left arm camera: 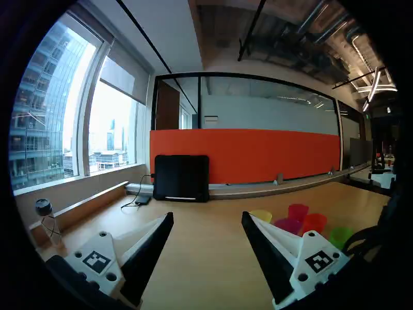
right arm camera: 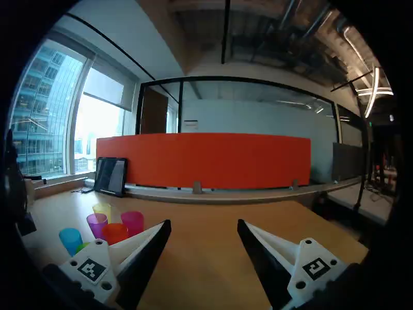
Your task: Pour water
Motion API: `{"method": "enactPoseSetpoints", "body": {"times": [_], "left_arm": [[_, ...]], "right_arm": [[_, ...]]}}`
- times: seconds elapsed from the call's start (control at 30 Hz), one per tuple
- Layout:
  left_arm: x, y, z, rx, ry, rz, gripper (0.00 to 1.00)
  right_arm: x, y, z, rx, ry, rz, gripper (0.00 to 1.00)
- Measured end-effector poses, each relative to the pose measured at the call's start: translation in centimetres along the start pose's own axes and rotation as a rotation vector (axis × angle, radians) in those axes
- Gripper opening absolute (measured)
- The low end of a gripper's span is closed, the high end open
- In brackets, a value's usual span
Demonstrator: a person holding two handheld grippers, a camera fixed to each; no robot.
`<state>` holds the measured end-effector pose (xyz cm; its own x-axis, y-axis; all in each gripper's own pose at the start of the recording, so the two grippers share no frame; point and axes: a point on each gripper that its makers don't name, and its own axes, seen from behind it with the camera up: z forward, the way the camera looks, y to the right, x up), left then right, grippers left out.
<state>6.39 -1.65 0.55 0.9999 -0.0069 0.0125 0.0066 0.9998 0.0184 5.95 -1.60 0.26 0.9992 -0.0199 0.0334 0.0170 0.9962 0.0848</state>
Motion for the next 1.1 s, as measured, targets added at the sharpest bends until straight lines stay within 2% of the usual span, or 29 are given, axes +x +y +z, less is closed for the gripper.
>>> {"method": "enactPoseSetpoints", "body": {"times": [0.43,0.7,0.97,1.1], "left_arm": [[8.3,-0.2,1.5,-0.034,0.005,0.0,0.98],[12.4,-0.3,1.9,-0.07,0.003,0.0,0.98],[14.9,0.2,2.3,-0.119,0.005,-0.006,0.98],[15.5,1.0,2.5,-0.158,0.0,-0.005,0.98]], "right_arm": [[6.9,-0.7,0.9,0.067,-0.015,-0.009,0.99],[11.3,-1.7,1.1,0.108,-0.004,-0.014,0.99],[13.3,-2.3,1.6,0.133,-0.003,-0.011,1.0],[13.6,-2.7,1.7,0.156,-0.007,-0.003,1.0]]}}
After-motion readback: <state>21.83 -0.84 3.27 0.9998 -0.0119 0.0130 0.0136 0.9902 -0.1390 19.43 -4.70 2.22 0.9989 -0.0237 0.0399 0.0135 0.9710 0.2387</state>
